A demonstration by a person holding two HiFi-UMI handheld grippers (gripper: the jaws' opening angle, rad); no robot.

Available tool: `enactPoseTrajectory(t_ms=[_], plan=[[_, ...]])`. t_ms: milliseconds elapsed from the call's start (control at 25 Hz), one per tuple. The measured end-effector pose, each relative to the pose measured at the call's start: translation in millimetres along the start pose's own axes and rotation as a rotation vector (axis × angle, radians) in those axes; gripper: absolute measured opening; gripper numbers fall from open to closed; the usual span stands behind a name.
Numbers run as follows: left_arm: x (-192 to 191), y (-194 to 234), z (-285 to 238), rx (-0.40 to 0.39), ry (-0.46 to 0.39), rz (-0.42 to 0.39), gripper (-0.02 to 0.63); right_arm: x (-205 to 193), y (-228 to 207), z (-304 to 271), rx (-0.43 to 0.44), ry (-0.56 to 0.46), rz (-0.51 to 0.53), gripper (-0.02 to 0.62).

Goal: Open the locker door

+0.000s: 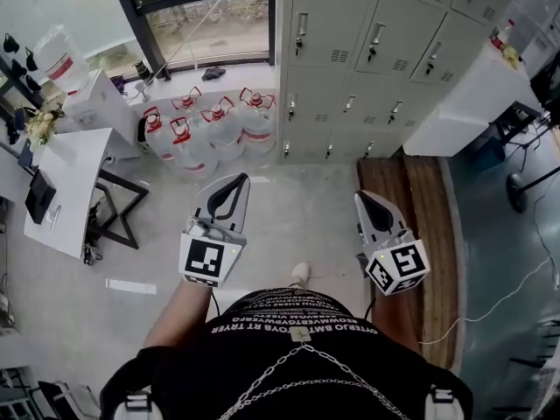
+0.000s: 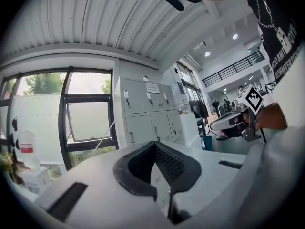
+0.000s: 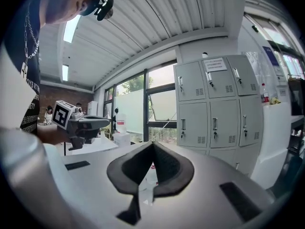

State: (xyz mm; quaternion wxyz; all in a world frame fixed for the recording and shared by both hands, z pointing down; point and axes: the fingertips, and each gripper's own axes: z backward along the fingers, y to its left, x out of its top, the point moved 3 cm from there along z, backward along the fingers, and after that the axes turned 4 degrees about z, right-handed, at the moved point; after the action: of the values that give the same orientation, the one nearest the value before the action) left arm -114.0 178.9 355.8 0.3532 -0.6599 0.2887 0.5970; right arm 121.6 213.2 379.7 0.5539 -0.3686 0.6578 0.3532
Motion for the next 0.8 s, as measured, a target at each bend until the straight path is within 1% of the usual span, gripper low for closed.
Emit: enactPoseTrajectory(t_ms=[160,240,360,480,640,800], plan=[[1.8,-7.8,-54.9,-0.012,0.016,-0.016,0.005,-13.0,-43.0,-10.0,0.029,0.015,-0.014,-0.003],[6.3,-12.1,-77.0,-0.012,0.015,-0.040,0.005,-22.2,-56.8,-15.6,0.070,0.034,-0.030,-0.003],[16.8,-17.3,-98.0,-0.002,-0.006,-0.074,0.005,-26.5,-68.8,-22.4,0.134,0.035,-0.029,-0.003],[14.2,-21.7,-108.8,0.013,0.013,-0.056,0.005,-27.2,-84.2,-29.1,0.156,0.039,-0.012,-0.003],[2.4,-22.7,-109.0,0.035,0.055,-0.046,0.005,-25.8,-98.7,-41.6,0.172,0.023,-0.044,-0.003],[-7.9,-2.9,-107.3,0.079,0.086,-0.017,0.005,-25.3,-96.2,-65.6,0.218,0.036,-0.036,-0.003]])
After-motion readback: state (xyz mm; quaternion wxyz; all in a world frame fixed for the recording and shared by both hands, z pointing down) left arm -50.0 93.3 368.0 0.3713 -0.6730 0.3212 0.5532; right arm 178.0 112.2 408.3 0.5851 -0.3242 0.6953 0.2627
